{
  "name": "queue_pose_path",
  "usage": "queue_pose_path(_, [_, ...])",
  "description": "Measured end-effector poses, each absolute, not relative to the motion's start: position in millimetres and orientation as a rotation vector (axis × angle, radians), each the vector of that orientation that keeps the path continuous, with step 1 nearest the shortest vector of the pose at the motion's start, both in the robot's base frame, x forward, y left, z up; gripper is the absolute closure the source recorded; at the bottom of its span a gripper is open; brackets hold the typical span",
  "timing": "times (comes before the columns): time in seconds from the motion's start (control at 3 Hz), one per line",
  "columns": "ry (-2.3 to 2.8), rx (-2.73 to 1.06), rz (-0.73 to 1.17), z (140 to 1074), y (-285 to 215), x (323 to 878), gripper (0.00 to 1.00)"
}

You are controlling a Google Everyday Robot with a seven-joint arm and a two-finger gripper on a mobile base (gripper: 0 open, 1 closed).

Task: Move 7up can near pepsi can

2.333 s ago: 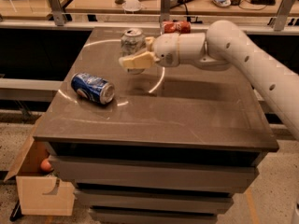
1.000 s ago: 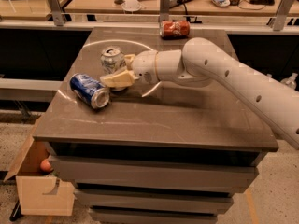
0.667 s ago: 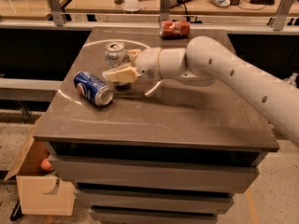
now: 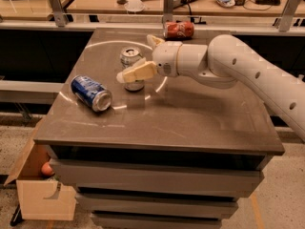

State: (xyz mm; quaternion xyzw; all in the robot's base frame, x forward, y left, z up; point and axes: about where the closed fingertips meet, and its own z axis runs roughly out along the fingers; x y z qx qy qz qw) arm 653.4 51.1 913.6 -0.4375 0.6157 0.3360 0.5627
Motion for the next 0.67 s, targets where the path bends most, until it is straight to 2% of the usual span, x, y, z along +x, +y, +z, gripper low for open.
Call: queue_pose_path(0.67, [1.509, -0.845, 0.571, 933, -45, 646, 0.00])
